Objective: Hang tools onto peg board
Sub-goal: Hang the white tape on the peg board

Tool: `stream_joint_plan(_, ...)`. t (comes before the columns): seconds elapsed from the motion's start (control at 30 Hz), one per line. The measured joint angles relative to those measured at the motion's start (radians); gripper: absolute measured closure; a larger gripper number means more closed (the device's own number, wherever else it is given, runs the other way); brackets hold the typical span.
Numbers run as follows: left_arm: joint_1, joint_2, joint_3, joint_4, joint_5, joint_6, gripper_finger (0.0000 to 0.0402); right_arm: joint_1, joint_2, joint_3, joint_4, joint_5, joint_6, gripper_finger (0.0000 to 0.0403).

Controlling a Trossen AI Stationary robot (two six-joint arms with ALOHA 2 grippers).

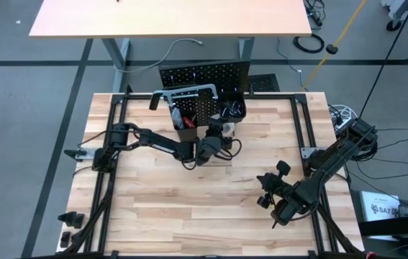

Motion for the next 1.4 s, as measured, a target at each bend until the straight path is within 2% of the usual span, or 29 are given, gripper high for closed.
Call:
stream_joint_plan(0.77, 0.013, 0.000, 0.001, 0.000, -0.001, -0.052, 0.0281, 0.000, 0.000, 0.000, 0.008, 0.000, -0.002, 0.0403)
stream_joint_plan(1.03, 0.013, 0.000, 0.055, 0.001, -0.010, -0.064, 0.0281, 0.000, 0.000, 0.000, 0.008, -0.001, -0.002, 0.0403)
stream_joint_plan(1.4, 0.023, -0.002, 0.057, -0.170, 0.005, -0.112, 0.0281, 0.000, 0.000, 0.000, 0.017, -0.001, -0.002, 0.0403)
